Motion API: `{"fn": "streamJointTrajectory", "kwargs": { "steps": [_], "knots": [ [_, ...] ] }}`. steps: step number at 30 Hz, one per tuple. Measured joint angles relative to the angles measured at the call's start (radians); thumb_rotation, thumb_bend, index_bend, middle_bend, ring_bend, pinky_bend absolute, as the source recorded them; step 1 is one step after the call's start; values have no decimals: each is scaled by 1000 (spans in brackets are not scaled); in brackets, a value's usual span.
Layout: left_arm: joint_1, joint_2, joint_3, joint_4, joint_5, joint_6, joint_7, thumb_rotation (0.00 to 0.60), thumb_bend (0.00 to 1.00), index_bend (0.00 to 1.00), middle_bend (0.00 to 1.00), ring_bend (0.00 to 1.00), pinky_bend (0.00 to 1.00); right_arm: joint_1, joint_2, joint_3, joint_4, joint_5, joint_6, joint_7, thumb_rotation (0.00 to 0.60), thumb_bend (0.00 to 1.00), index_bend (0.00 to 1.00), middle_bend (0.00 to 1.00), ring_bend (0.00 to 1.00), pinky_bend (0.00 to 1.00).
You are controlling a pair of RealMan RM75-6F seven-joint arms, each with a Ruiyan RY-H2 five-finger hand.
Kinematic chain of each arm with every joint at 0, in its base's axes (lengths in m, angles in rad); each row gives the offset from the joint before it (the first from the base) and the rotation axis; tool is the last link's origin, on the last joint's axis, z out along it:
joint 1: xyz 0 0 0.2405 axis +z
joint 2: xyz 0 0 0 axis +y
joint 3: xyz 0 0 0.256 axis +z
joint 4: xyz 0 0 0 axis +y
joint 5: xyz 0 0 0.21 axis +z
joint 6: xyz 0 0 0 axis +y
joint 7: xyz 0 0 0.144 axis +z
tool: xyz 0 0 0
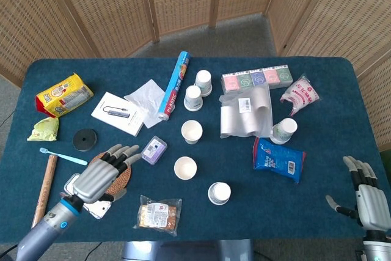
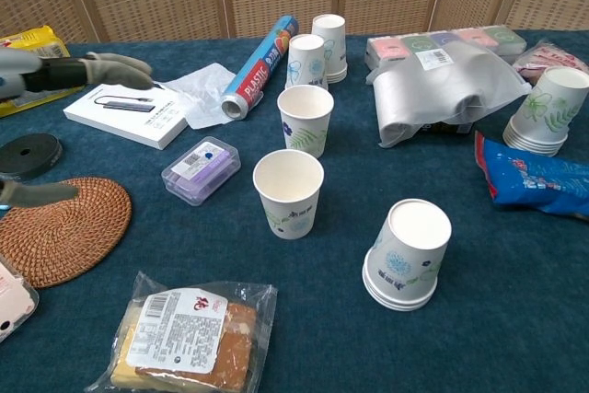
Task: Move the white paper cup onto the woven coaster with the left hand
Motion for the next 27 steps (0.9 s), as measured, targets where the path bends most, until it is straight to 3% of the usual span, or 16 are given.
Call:
{"fn": "streamJointTrajectory", "kwargs": {
  "steps": [14, 24, 27],
  "knots": [
    [-204, -272, -59, 169, -124, -151, 37, 587, 361, 33, 0, 0, 0, 2, -13, 11, 38, 26, -22, 36, 600, 252, 0, 0, 0, 0],
    [-281, -384, -60, 269, -164, -186, 16, 589, 361, 65, 0, 0, 2, -1, -23, 15, 67, 31, -28, 68, 600, 252, 0, 0, 0, 0],
    [-296, -407, -56, 293, -167, -188, 7, 597, 361, 93, 0, 0, 65, -3, -25, 15, 75, 32, -29, 76, 600, 252, 0, 0, 0, 0]
  ]
}}
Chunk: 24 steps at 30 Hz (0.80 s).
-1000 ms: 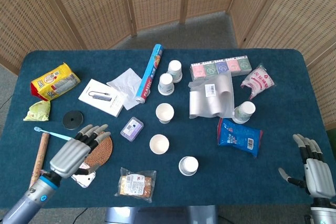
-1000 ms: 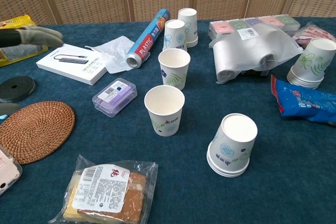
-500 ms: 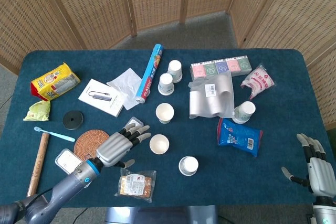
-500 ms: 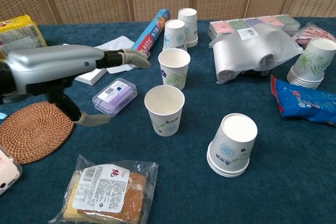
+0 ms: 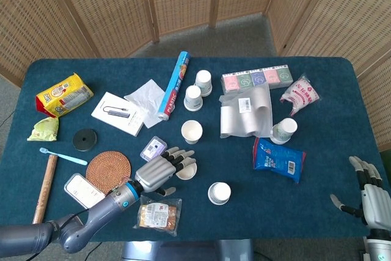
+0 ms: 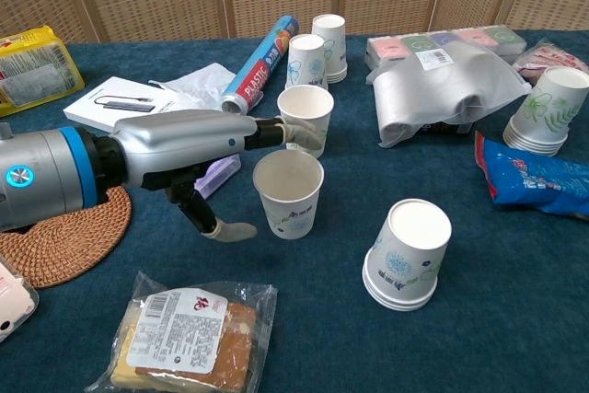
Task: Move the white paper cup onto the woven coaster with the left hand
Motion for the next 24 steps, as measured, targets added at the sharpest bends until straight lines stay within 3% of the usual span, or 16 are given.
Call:
{"fn": "streamJointTrajectory", "kwargs": {
  "steps": [8, 15, 24],
  "knots": [
    [-23, -61, 15, 67, -2, 18, -2, 600, 364, 140, 50, 5, 191, -6, -7, 0, 15, 5, -2, 19, 600, 254, 0, 0, 0, 0],
    [-33, -108, 18, 125, 3, 49, -21, 600, 370, 210, 150, 161, 390, -10, -12, 3, 21, 4, 4, 28, 600, 254, 0, 0, 0, 0],
    [-42, -150, 25, 195, 52, 105, -72, 600, 371, 277, 220, 272, 507, -8, -14, 3, 17, 0, -3, 20, 600, 253, 0, 0, 0, 0]
  ]
}}
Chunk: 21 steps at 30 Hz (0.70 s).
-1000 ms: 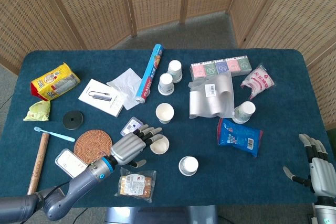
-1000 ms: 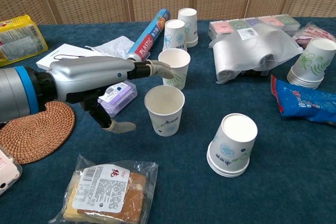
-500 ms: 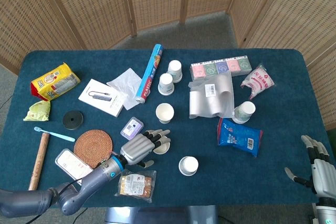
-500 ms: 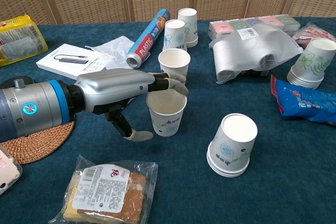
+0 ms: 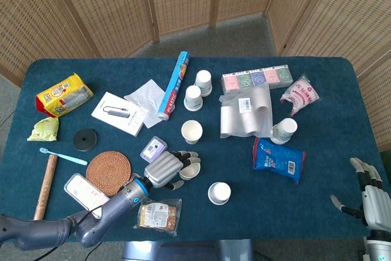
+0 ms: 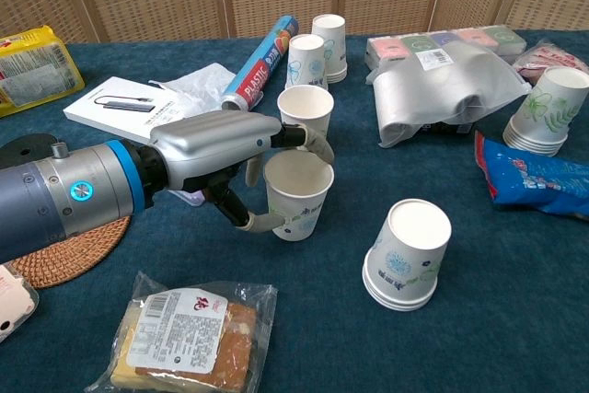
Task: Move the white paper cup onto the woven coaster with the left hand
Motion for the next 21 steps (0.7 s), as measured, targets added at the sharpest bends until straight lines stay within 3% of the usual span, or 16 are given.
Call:
{"fn": "streamJointTrajectory", "kwargs": {
  "steps": [12, 21],
  "knots": [
    [17, 60, 15, -17, 47, 76, -64, 600, 370, 304, 256, 317, 529, 9, -7, 2, -9, -4, -10, -21, 600, 254, 0, 0, 0, 0],
    [11, 34, 20, 21, 54, 81, -104, 600, 370, 334, 292, 324, 557, 13, -12, 6, -7, 5, -18, -24, 600, 255, 0, 0, 0, 0]
  ]
}}
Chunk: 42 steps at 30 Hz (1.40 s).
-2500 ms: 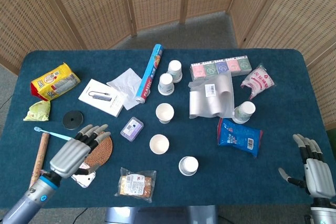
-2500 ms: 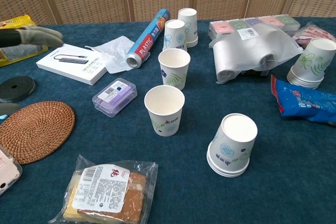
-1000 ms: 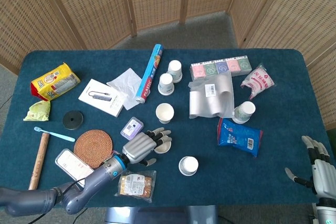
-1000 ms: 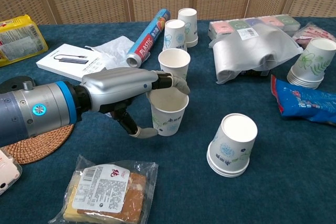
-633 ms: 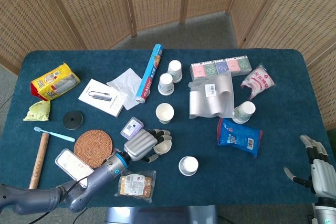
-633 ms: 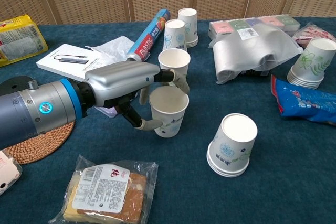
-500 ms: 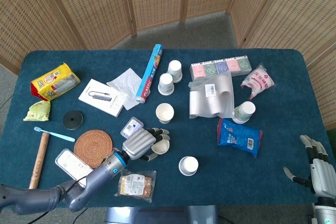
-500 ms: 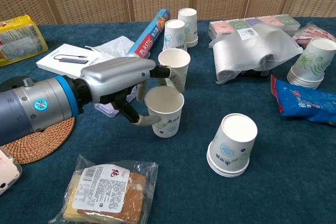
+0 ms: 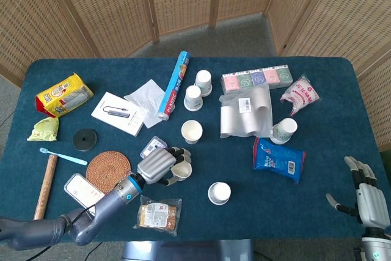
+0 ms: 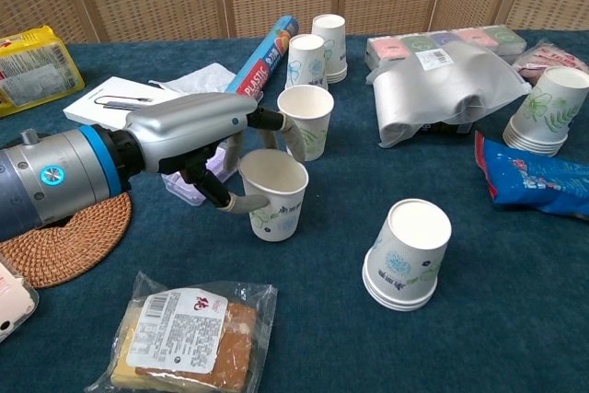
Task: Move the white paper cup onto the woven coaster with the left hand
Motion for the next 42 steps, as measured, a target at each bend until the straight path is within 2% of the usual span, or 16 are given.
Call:
{"fn": "streamJointTrajectory", "kwargs": {
  "steps": [7, 13, 20, 26, 32, 42],
  "knots": [
    [23, 68, -5, -54, 20, 68, 5, 600, 371, 330, 287, 324, 557, 8, 4, 7, -1, 5, -8, -4, 600, 253, 0, 0, 0, 0],
    [65, 196, 6, -166, 31, 122, 9, 600, 371, 329, 283, 324, 555, 25, 3, 16, -12, 6, -22, -29, 600, 254, 0, 0, 0, 0],
    [143, 388, 55, -277, 41, 184, 32, 600, 371, 326, 282, 324, 552, 55, -13, 19, -29, 5, -57, -73, 600, 252, 0, 0, 0, 0],
    [240, 495, 113, -320, 19, 240, 50, 600, 369, 326, 282, 324, 551, 80, -27, 25, -45, 8, -78, -106, 600, 252, 0, 0, 0, 0],
    [313, 522, 150, -314, -21, 270, 68, 600, 370, 325, 281, 323, 548, 100, -37, 28, -56, 12, -96, -128, 600, 252, 0, 0, 0, 0],
    [367, 475, 148, -237, -64, 284, 73, 600, 370, 322, 282, 324, 533, 101, -35, 26, -58, 21, -94, -129, 600, 253, 0, 0, 0, 0]
  ]
}}
